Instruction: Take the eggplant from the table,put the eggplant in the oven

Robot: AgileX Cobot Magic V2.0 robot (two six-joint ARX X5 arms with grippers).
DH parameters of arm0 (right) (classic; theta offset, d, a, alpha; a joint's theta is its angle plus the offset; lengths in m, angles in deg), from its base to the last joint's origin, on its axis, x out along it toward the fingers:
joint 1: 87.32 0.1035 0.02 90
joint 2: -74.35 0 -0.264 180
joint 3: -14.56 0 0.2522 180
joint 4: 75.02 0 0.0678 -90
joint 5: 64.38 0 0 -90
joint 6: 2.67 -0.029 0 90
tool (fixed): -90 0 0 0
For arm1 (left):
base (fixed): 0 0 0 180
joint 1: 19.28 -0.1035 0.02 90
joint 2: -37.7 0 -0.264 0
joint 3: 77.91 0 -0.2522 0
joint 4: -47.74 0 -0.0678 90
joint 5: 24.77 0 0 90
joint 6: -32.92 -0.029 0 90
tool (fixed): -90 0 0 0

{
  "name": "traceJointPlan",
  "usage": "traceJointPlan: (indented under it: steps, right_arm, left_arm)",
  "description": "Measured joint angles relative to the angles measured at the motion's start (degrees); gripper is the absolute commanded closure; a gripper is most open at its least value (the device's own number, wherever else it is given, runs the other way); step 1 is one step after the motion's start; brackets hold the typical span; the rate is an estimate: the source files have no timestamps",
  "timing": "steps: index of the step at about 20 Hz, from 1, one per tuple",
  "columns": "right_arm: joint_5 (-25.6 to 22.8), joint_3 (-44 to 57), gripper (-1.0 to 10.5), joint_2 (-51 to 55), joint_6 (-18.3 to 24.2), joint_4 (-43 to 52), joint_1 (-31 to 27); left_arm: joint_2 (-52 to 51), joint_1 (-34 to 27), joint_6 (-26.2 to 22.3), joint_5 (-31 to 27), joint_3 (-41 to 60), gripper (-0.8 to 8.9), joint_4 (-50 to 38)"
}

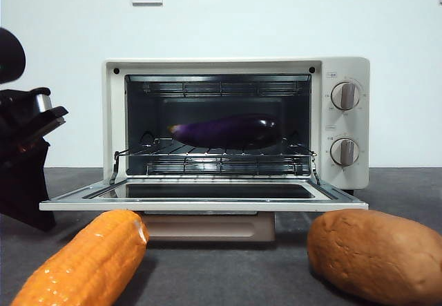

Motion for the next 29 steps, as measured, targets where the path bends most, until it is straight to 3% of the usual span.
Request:
traceJointPlan:
  steps: [11,29]
  right_arm:
    - [-0.7,0.0,9.4,4.8,-1.4,-4.4,0.0]
    - [0.3,0.9,9.4,7.1,-8.1,-14.5,0.0]
  left_arm:
    - [3.0,-3.3,-3.7,14.6,0.2,8.08,0.4]
    - [3.0,-9.9,-5.2,36.7,-0.6,8.08,-3.2]
